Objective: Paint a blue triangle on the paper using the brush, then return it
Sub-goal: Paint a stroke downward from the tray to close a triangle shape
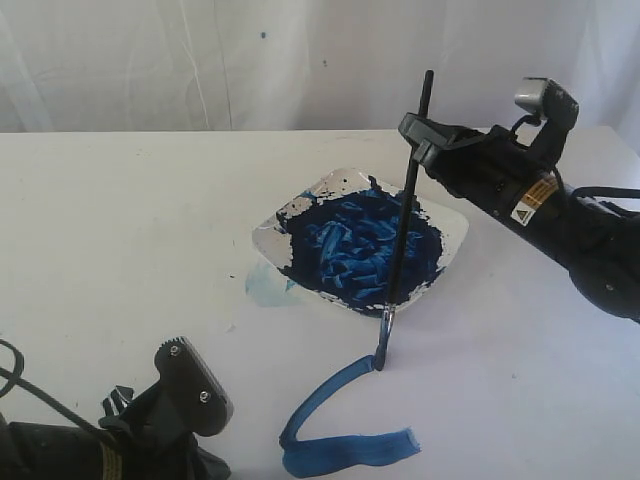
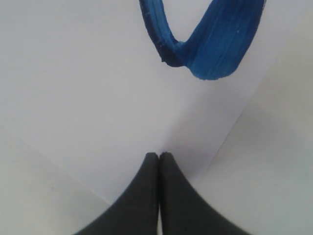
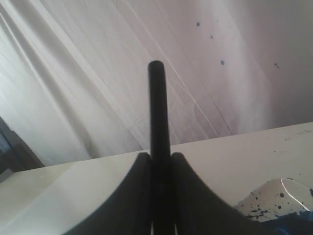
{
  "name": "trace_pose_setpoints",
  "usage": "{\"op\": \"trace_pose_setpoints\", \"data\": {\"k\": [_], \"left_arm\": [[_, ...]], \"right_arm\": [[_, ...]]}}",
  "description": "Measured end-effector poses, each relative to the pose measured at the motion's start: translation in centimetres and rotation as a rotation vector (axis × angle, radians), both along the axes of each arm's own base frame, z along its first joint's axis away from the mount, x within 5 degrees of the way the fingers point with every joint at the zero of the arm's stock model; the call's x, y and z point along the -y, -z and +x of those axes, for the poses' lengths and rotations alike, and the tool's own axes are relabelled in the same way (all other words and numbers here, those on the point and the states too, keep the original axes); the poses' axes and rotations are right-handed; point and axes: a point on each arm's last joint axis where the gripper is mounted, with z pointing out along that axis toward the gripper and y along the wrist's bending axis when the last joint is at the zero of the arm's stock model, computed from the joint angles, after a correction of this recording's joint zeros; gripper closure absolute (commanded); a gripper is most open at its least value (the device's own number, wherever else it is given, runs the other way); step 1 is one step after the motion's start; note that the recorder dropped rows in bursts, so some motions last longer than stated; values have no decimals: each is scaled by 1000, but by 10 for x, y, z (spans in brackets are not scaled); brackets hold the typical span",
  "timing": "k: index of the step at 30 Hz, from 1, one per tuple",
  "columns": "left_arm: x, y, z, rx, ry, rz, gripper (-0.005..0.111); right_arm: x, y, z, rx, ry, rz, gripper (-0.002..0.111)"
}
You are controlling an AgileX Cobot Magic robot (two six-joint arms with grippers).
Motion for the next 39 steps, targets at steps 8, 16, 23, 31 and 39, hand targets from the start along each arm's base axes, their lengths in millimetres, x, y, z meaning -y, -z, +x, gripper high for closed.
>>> {"op": "trace_pose_setpoints", "data": {"k": [8,16,23,31,39], "left_arm": [[0,0,0,0,0,0,107],[0,0,0,0,0,0,107],[0,0,0,0,0,0,107],[0,0,0,0,0,0,107],[0,0,0,0,0,0,107]], "right_arm": [[-1,-1,0,6,-12,-6,108],[-3,0,-2,11,-37,-21,108],[-1,6,-9,-18,-36,-27,108],[3,8,-22,-39,-37,-25,108],[5,-1,-33,-14,-46,-37,108]]}}
